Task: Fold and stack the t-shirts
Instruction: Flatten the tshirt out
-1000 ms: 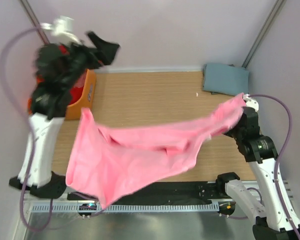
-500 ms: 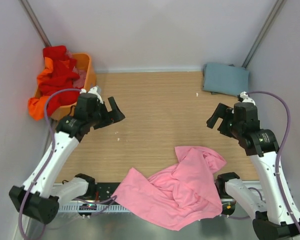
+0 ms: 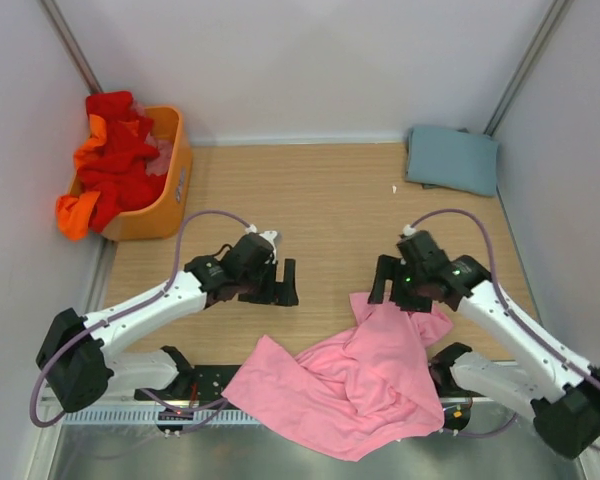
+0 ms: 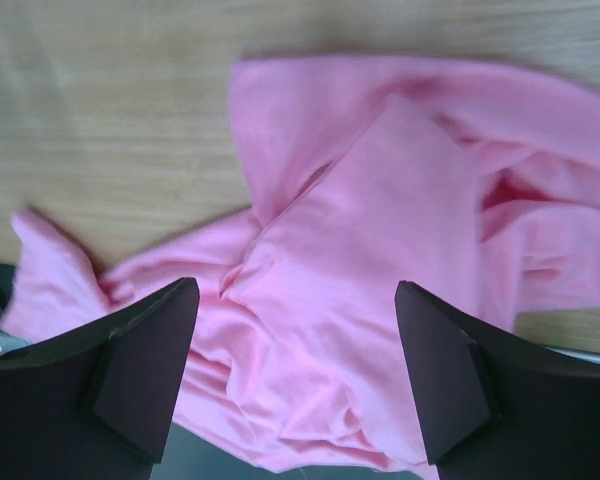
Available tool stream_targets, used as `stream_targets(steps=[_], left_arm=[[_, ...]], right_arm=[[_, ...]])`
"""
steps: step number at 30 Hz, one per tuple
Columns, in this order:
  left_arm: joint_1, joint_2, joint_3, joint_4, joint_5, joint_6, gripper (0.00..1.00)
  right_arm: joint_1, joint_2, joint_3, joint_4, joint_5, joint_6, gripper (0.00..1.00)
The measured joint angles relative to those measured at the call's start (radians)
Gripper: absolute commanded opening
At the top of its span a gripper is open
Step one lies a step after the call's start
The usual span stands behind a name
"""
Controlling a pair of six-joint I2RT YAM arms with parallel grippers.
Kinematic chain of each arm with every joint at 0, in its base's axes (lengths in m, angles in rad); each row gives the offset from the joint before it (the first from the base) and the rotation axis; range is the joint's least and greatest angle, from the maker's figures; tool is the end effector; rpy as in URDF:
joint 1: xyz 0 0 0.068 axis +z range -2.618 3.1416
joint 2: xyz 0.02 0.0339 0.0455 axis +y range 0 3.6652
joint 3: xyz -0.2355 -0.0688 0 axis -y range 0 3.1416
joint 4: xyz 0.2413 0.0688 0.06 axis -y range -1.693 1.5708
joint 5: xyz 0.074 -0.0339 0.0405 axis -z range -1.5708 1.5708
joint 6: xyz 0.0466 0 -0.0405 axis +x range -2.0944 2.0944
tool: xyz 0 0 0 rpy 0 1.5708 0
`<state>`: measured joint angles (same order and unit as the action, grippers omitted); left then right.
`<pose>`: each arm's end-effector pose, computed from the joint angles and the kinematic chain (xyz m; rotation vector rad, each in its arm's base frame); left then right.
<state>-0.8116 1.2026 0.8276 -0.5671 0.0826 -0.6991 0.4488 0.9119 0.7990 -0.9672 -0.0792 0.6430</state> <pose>0.1711 -0.1859 0.2033 0.1852 2.6528 -0.6727 0.1598 0.0810 0.2259 0.2375 2.7176 0.4470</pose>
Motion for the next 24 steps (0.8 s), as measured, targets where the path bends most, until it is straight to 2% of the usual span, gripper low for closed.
stream_targets(steps=[1, 4, 6, 9, 15, 21, 24], left_arm=[[0.000, 0.004, 0.000, 0.006, -0.017, -0.002, 0.92], [0.008, -0.002, 0.000, 0.026, -0.068, -0.002, 0.93], [0.022, -0.011, 0.000, 0.028, -0.089, -0.001, 0.94], [0.047, -0.041, 0.000, 0.025, -0.106, -0.001, 0.94], [0.105, -0.156, -0.040, 0.021, -0.118, 0.003, 0.94], [0.139, -0.206, -0.084, 0.005, -0.117, 0.010, 0.95], [0.145, -0.208, -0.094, 0.002, -0.116, 0.011, 0.94]], right_arm=[[0.081, 0.031, 0.001, 0.012, 0.019, 0.024, 0.85], [0.352, 0.147, 0.031, 0.039, 0.105, 0.105, 0.68], [0.462, 0.208, 0.054, 0.054, 0.151, 0.153, 0.63], [0.558, 0.277, 0.061, 0.090, 0.195, 0.219, 0.60], [0.674, 0.430, 0.046, 0.153, 0.234, 0.312, 0.56], [0.686, 0.439, -0.022, 0.174, 0.242, 0.364, 0.43], [0.686, 0.439, -0.036, 0.183, 0.241, 0.376, 0.30]])
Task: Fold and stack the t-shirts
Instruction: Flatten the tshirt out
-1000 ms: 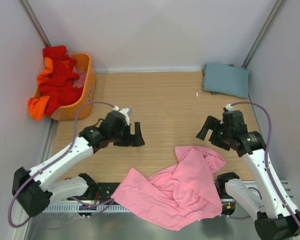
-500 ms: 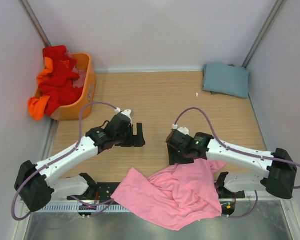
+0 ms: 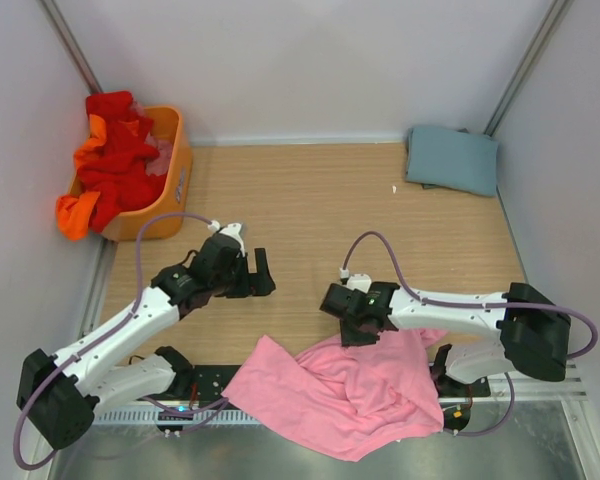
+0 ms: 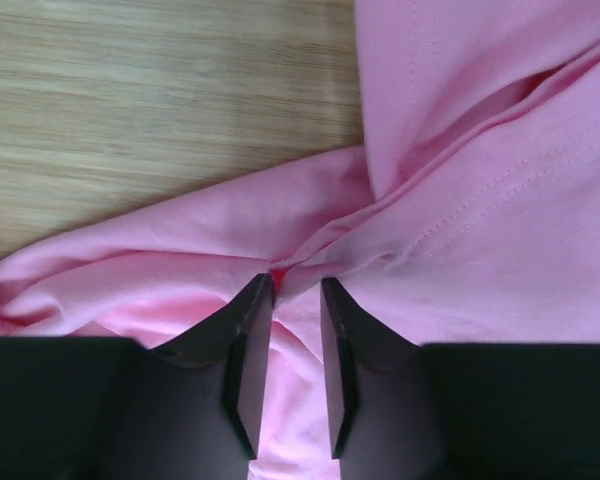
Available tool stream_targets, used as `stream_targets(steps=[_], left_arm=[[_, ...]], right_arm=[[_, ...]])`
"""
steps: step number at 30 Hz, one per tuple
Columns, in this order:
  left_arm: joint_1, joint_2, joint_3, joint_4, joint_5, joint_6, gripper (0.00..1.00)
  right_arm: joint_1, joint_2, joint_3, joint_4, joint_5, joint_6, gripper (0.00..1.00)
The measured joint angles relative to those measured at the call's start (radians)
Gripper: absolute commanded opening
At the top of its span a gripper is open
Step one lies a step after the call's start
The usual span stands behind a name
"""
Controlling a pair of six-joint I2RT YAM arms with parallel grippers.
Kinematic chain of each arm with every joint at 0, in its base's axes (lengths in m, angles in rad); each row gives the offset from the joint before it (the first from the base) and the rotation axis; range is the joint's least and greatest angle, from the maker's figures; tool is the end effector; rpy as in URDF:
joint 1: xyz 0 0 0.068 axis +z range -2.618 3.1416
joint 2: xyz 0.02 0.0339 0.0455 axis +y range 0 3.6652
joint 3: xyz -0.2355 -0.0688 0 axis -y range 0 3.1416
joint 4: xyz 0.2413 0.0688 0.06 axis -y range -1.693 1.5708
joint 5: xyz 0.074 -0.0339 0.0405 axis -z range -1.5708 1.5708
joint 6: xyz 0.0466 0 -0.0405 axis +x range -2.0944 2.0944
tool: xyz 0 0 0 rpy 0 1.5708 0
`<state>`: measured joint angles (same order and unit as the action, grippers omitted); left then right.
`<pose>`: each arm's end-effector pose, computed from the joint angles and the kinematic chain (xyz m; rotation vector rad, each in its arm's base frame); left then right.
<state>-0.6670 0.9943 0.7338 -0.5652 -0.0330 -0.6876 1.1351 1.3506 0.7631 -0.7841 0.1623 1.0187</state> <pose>0.1754 -0.1361 0.2181 -0.0415 2.4801 -0.5756 0.1024 0.2021 0.1419 -0.1452 2.8979 0.1434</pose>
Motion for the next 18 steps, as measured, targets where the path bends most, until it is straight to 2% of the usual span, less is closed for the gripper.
stream_targets(steps=[1, 3, 6, 9, 11, 13, 16, 18], left_arm=[[0.000, 0.000, -0.002, 0.000, 0.002, 0.000, 0.94], [0.001, 0.004, -0.005, 0.002, 0.007, -0.004, 0.93], [0.001, 0.019, -0.005, 0.022, 0.026, -0.013, 0.90], [0.000, 0.053, -0.005, 0.055, 0.057, -0.017, 0.85], [-0.009, 0.094, 0.000, 0.072, 0.072, -0.019, 0.84], [-0.033, 0.140, 0.010, 0.085, 0.077, -0.021, 0.83], [-0.109, 0.239, 0.056, 0.117, 0.090, -0.023, 0.82], [-0.164, 0.323, 0.099, 0.154, 0.101, -0.024, 0.81]], right_arm=[[0.000, 0.000, -0.006, 0.004, 0.000, 0.003, 0.17], [0.000, 0.000, -0.017, 0.009, 0.000, 0.006, 0.01], [0.000, -0.003, -0.014, -0.008, 0.018, 0.011, 0.01], [0.000, -0.039, 0.059, -0.142, 0.106, 0.032, 0.01], [0.000, -0.087, 0.193, -0.284, 0.195, 0.051, 0.02], [0.000, -0.154, 0.403, -0.383, 0.317, 0.075, 0.01], [-0.024, -0.274, 0.672, -0.413, 0.451, 0.074, 0.01], [-0.063, -0.345, 0.763, -0.430, 0.512, 0.061, 0.01]])
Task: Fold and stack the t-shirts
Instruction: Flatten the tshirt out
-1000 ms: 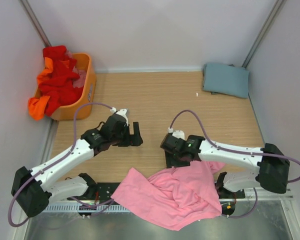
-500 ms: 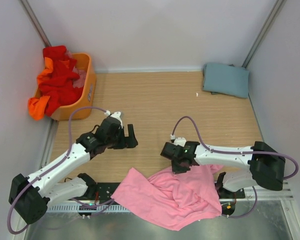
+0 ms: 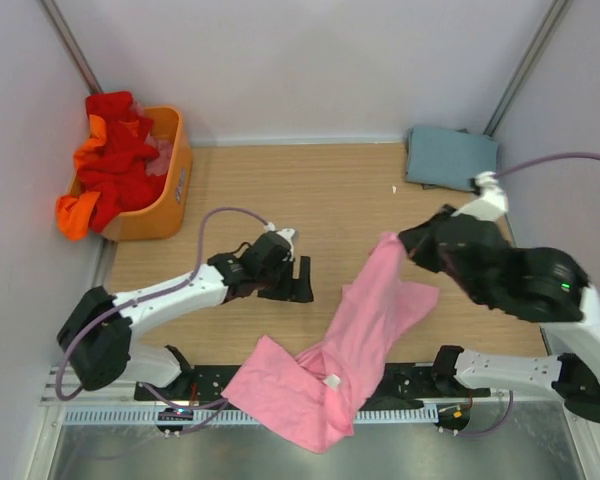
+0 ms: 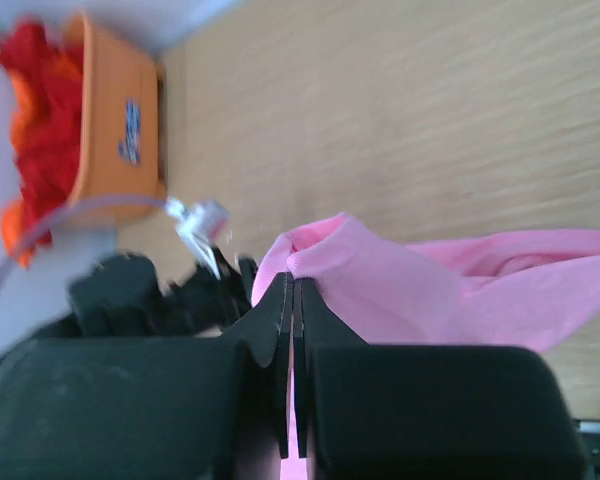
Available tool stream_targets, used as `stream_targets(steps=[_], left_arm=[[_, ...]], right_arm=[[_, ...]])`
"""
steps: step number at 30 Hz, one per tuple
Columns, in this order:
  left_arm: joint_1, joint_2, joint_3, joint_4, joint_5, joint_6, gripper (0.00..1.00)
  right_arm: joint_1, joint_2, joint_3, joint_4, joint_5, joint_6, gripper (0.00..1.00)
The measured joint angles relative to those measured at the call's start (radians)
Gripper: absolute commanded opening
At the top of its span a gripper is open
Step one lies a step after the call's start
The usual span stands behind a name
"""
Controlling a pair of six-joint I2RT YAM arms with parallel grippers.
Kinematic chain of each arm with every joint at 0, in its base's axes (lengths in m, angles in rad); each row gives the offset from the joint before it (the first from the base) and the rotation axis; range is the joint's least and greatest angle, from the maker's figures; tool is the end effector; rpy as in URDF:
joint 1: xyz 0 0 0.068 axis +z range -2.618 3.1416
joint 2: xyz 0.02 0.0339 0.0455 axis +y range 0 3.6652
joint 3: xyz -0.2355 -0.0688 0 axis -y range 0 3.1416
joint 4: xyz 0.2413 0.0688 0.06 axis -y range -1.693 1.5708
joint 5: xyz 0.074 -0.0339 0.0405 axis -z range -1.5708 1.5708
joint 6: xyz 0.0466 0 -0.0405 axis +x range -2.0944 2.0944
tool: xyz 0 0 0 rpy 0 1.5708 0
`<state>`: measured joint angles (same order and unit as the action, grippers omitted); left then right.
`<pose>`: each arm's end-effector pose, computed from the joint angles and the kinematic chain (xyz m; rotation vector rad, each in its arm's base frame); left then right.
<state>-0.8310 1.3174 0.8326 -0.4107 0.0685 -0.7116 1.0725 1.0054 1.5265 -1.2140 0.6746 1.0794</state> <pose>0.1849 -0.2073 0.1881 0.1874 2.6086 -0.7043 0.1012 0.1250 0.4140 0.3544 2.1070 0.5199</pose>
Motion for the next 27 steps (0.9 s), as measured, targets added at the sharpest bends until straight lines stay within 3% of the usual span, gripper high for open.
stream_targets(steps=[4, 10, 14, 16, 20, 27], left_arm=[[-0.103, 0.196, 0.078, 0.113, 0.053, -0.019, 0.80], [-0.208, 0.463, 0.206, 0.209, 0.110, -0.053, 0.77], [-0.240, 0.503, 0.283, 0.247, 0.069, -0.073, 0.86], [-0.248, 0.503, 0.298, 0.248, 0.037, -0.087, 0.86], [-0.259, 0.544, 0.366, 0.224, -0.043, -0.116, 0.79], [-0.291, 0.604, 0.413, 0.129, -0.265, -0.180, 0.77]], right_arm=[[-0.073, -0.106, 0.071, -0.075, 0.109, -0.023, 0.01], [-0.075, -0.100, 0.074, -0.134, 0.163, -0.065, 0.01], [-0.075, -0.114, 0.068, -0.142, 0.161, -0.076, 0.01], [-0.075, -0.140, 0.047, -0.142, 0.161, -0.074, 0.01], [-0.075, -0.198, 0.002, -0.158, 0.160, -0.061, 0.01], [-0.076, -0.191, -0.003, -0.163, 0.150, -0.056, 0.01]])
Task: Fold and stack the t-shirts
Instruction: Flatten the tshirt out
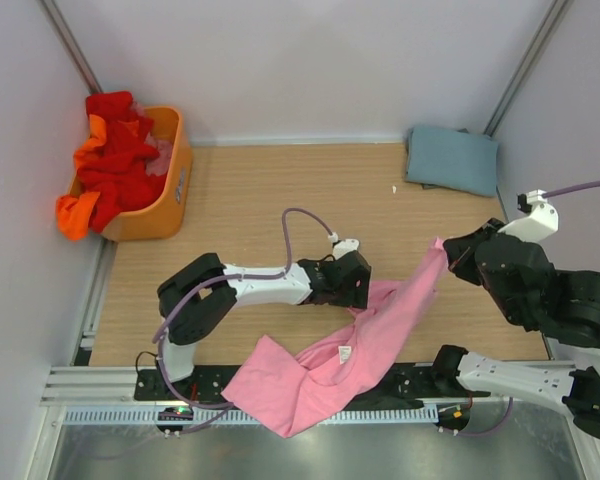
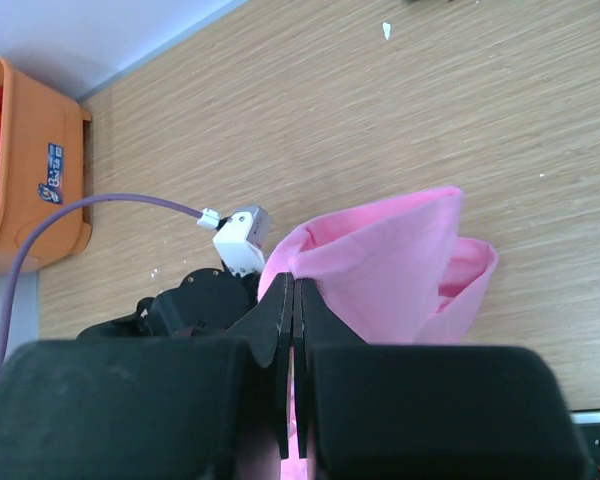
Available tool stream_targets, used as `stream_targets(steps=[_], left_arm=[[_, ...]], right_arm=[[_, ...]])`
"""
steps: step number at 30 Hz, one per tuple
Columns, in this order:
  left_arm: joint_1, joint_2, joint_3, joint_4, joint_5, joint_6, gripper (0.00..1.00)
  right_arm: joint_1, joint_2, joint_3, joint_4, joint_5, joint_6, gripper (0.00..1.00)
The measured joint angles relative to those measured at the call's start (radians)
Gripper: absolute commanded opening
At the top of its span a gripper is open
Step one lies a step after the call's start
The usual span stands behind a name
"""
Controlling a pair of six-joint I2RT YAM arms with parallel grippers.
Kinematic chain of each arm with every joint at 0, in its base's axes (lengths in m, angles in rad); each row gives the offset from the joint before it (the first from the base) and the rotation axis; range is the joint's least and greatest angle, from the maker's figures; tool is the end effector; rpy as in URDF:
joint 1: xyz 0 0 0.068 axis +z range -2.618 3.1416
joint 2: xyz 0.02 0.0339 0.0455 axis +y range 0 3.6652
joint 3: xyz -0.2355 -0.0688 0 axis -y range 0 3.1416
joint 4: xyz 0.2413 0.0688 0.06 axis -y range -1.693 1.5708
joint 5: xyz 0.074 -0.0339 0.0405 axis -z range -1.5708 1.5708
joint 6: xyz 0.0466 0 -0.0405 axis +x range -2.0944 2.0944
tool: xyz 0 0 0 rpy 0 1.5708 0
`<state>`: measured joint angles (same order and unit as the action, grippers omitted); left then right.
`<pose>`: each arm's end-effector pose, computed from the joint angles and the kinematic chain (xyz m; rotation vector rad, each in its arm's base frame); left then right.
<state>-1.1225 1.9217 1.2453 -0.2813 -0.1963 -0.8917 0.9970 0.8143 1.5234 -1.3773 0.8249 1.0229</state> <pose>0.1796 -0.3525 0.1325 0.2187 2.5895 -0.5583 0.0751 0.0531 0.4220 0.4451 1.9727 0.3515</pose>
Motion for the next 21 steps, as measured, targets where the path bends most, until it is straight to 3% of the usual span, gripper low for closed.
stream_targets(steps=[10, 21], left_arm=[[-0.023, -0.001, 0.040, -0.162, -0.227, 0.003, 0.71], [-0.023, 0.091, 0.116, -0.138, -0.261, 0.007, 0.47]], right_arm=[[0.000, 0.002, -0.045, 0.000, -0.024, 0.000, 0.01], [0.000, -0.007, -0.061, 0.000, -0.042, 0.000, 0.01]])
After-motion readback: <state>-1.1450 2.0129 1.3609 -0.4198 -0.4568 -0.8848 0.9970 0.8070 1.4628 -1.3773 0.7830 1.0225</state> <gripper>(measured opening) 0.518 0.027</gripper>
